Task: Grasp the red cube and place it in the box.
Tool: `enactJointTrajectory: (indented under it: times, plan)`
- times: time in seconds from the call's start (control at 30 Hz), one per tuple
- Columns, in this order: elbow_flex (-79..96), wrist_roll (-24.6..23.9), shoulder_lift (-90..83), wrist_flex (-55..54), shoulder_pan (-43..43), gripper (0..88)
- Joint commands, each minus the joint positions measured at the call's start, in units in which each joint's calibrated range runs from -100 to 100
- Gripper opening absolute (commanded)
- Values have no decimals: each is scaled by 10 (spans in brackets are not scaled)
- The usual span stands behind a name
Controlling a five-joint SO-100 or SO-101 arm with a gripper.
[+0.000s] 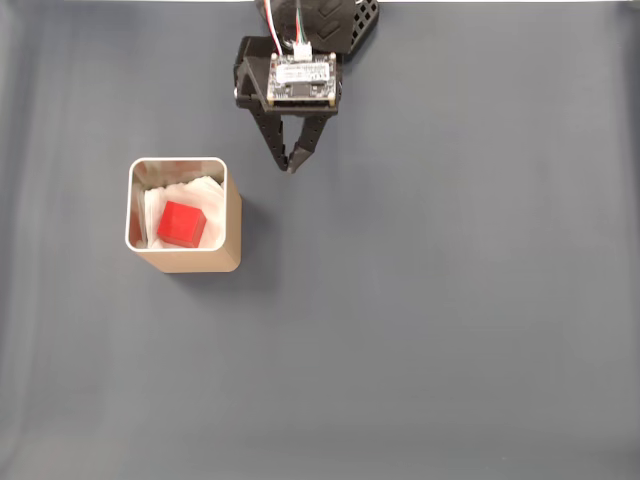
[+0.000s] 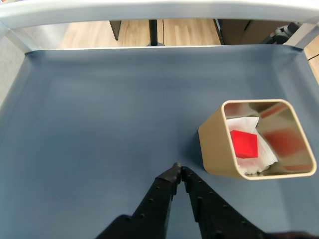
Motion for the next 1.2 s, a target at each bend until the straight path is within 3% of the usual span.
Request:
enactJointTrajectory:
  times: [0.0,0.8,1.17]
  plan:
    - [32,6,-34,-3,2,1]
    - [311,4,-211,40,0,1]
    - [337,-20,-242,131,-29,1]
